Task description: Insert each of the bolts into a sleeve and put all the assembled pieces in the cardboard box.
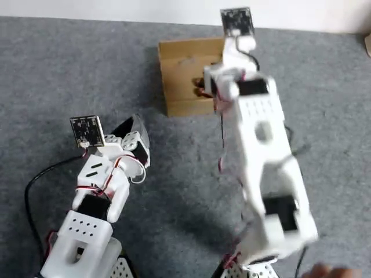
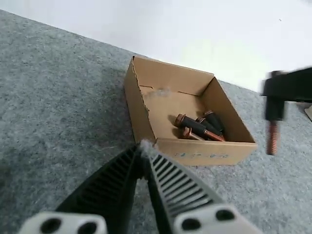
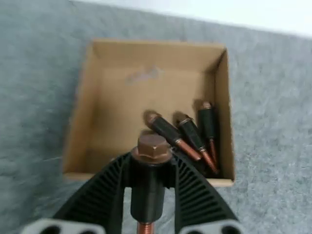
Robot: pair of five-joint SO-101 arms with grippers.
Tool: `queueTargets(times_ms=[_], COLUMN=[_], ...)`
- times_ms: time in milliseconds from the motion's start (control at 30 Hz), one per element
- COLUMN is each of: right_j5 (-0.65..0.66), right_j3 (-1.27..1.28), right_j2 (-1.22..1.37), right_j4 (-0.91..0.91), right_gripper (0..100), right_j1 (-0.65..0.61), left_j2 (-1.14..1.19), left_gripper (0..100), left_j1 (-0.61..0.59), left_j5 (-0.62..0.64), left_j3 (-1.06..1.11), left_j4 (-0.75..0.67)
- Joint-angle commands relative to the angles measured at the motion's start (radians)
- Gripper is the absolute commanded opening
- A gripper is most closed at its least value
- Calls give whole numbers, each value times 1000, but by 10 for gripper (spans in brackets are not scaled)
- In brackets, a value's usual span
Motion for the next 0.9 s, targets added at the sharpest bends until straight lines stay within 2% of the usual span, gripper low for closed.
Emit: queueTargets(times_ms=[0, 167, 433, 667, 867], right_j5=[-8, -8, -8, -8, -8], right_j3=[-418, -734, -1075, -1287, -1340], right_j2=[246, 539, 894, 1055, 1093], right_j4=[93, 180, 274, 321, 326], right_gripper=[5, 5, 5, 5, 32], right_j1=[68, 127, 120, 110, 114], left_j2=[-1, -1, -1, -1, -1], left_gripper=[7, 7, 7, 7, 7], left_j1=[-8, -7, -7, -7, -7], left_j5=[-3, -3, -3, -3, -3], left_j3=[-5, -5, -5, -5, -5], left_j4=[-18, -18, -18, -18, -18])
